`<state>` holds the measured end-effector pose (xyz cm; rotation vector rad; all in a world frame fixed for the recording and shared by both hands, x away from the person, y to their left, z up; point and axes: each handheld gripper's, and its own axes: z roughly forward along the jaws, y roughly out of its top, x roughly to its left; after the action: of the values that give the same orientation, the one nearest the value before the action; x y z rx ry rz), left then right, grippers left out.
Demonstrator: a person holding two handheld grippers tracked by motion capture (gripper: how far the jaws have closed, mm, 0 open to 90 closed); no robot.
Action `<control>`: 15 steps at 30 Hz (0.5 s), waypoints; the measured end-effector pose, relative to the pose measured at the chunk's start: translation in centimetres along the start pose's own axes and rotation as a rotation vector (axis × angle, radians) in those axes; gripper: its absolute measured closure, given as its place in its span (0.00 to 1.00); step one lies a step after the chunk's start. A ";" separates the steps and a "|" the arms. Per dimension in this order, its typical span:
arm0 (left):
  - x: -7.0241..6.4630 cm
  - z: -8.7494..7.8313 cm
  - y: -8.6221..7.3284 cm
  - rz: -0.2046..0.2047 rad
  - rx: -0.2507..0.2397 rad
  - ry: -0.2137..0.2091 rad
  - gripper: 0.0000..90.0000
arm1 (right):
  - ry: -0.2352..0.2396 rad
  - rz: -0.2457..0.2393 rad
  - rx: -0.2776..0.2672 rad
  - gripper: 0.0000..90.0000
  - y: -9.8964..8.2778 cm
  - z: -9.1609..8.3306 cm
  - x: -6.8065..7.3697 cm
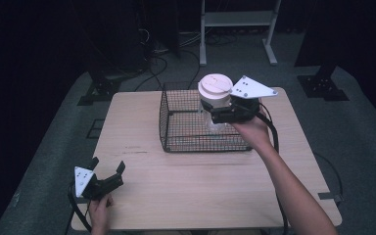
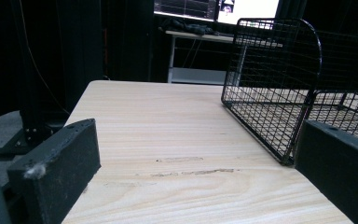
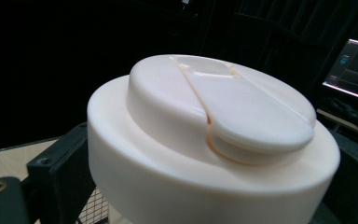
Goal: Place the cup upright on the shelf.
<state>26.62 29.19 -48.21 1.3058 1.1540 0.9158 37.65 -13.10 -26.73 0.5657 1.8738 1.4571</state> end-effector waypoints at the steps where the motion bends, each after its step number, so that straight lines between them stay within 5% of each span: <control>1: 0.0 0.0 0.0 0.001 0.000 -0.001 0.00 | -0.001 -0.001 0.001 0.05 0.1 0.3 -0.1; 15: 0.0 0.0 0.0 -0.002 -0.004 -0.005 0.00 | -0.022 0.051 0.013 0.05 -1.1 4.2 -1.4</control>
<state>26.61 29.23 -48.22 1.3033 1.1490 0.9125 41.78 -11.67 -27.99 0.6374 1.8661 1.4664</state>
